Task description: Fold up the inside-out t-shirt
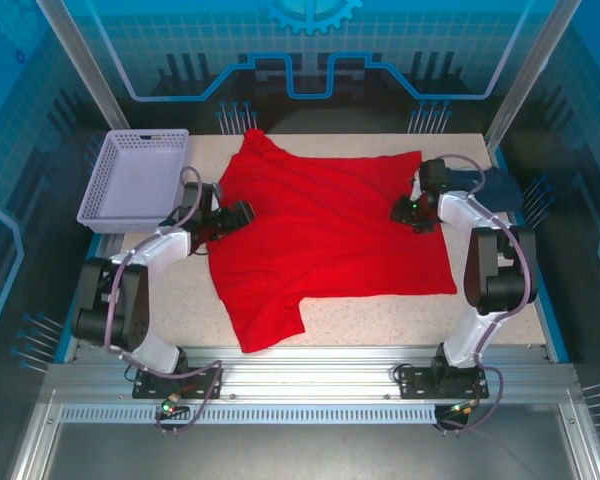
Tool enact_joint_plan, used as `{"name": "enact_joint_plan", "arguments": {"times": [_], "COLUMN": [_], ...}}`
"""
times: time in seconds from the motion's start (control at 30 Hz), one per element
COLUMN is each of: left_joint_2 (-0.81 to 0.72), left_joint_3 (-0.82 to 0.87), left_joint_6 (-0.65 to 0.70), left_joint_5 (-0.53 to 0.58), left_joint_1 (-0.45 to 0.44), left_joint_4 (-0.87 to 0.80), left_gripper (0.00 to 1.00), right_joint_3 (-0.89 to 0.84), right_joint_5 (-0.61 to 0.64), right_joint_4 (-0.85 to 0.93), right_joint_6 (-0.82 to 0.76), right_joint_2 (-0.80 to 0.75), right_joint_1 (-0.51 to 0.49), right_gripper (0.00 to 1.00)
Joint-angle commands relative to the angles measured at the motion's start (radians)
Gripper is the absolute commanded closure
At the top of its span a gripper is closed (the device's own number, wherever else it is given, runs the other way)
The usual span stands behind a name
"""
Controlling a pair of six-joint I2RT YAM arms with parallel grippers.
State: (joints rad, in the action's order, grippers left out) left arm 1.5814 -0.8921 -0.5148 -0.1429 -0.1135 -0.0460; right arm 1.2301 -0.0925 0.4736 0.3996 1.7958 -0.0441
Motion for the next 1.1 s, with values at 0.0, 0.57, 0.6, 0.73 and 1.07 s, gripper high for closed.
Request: {"name": "enact_joint_plan", "arguments": {"times": [0.0, 0.57, 0.6, 0.73, 1.07], "left_joint_2": [0.07, 0.365, 0.351, 0.273, -0.07], "left_joint_3": [-0.048, -0.275, -0.28, -0.265, 0.04], "left_joint_6": [0.019, 0.027, 0.032, 0.047, -0.032], "left_joint_5": [-0.002, -0.02, -0.02, -0.002, -0.09], "left_joint_1": [-0.005, 0.044, 0.044, 0.044, 0.034], "left_joint_4": [-0.016, -0.095, -0.097, -0.094, -0.054], "left_gripper": [0.15, 0.15, 0.15, 0.14, 0.14], "right_joint_3": [0.022, 0.092, 0.082, 0.016, -0.18], "right_joint_5": [-0.064, -0.033, -0.033, -0.04, -0.11], "right_joint_4": [-0.032, 0.063, 0.059, 0.047, 0.061], "right_joint_6": [-0.003, 0.014, 0.009, -0.008, 0.004], "right_joint_2": [0.041, 0.13, 0.106, 0.002, -0.179], "right_joint_1": [-0.008, 0.06, 0.053, 0.015, -0.052], "right_gripper": [0.59, 0.59, 0.59, 0.57, 0.5]}}
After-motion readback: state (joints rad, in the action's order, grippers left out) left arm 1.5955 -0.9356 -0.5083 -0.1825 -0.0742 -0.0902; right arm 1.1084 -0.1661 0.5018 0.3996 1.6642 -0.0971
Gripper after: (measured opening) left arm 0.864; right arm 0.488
